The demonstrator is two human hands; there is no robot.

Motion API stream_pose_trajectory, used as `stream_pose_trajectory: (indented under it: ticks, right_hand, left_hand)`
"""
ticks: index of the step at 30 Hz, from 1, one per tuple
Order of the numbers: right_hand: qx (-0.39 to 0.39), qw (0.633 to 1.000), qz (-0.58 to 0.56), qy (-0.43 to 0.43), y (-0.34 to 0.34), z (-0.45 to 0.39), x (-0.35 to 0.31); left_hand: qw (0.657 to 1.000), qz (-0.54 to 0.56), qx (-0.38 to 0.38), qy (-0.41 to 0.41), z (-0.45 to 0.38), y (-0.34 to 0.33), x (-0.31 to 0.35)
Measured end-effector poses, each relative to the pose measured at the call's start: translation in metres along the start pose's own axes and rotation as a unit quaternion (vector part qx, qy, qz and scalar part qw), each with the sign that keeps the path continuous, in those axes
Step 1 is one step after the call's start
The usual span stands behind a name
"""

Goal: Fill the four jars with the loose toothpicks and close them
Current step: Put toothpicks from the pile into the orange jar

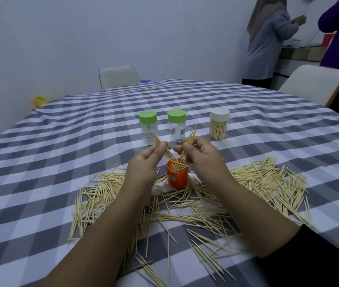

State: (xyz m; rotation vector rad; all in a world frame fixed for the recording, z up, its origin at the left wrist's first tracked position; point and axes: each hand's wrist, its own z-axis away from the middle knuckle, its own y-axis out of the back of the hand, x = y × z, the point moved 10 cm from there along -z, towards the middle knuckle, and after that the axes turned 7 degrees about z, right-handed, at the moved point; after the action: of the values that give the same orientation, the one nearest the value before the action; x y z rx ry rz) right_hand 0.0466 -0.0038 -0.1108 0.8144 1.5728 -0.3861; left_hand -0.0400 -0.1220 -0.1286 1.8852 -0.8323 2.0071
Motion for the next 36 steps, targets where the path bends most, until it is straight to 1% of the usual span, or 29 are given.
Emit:
stream_pose_trajectory:
  ticks: [2, 4, 6, 8, 12, 15, 17, 19, 21, 27, 29, 33, 36]
  right_hand:
    - [-0.016, 1.0, 0.016, -0.013, -0.004, 0.001, 0.004]
    - [-0.026, 0.999, 0.033, -0.025, -0.005, 0.003, 0.006]
    - [-0.039, 0.997, 0.057, -0.04, -0.007, 0.004, 0.01]
    - [-0.054, 0.994, 0.082, -0.052, -0.009, 0.005, 0.013]
    - [-0.084, 0.99, 0.101, -0.051, -0.01, 0.009, 0.01]
    - [-0.129, 0.983, 0.117, -0.05, -0.009, 0.014, 0.004]
    - [-0.143, 0.978, 0.142, -0.061, -0.003, 0.014, 0.007]
    - [-0.143, 0.971, 0.181, -0.063, 0.003, 0.014, 0.009]
    - [-0.141, 0.965, 0.214, -0.062, 0.007, 0.013, 0.008]
    - [-0.108, 0.954, 0.273, -0.066, 0.014, 0.008, 0.01]
    - [-0.089, 0.952, 0.288, -0.05, 0.017, 0.006, 0.006]
    - [-0.062, 0.959, 0.276, -0.03, 0.023, 0.007, -0.002]
    - [-0.045, 0.953, 0.3, -0.012, 0.023, 0.01, -0.009]
  left_hand:
    - [1.0, -0.001, -0.004, 0.03, -0.001, 0.0, -0.008]
    - [0.998, -0.009, -0.035, 0.051, -0.002, -0.006, -0.017]
    - [0.997, -0.021, -0.058, 0.054, -0.002, -0.009, -0.021]
    - [0.996, -0.041, -0.063, 0.047, -0.004, -0.01, -0.023]
    - [0.992, -0.117, -0.05, -0.008, -0.004, -0.009, -0.011]
    - [0.993, -0.102, -0.058, -0.01, -0.004, -0.01, -0.009]
    - [0.994, -0.087, -0.07, -0.016, -0.004, -0.012, -0.007]
    - [0.991, -0.096, -0.072, -0.052, -0.003, -0.014, 0.001]
    - [0.991, -0.09, -0.072, -0.067, -0.003, -0.015, 0.004]
    - [0.991, -0.089, -0.08, -0.063, -0.003, -0.017, 0.001]
    - [0.989, -0.107, -0.074, -0.067, -0.002, -0.015, 0.002]
    - [0.982, -0.167, -0.06, -0.071, -0.004, -0.012, 0.001]
    - [0.978, -0.183, -0.061, -0.076, -0.005, -0.012, 0.0]
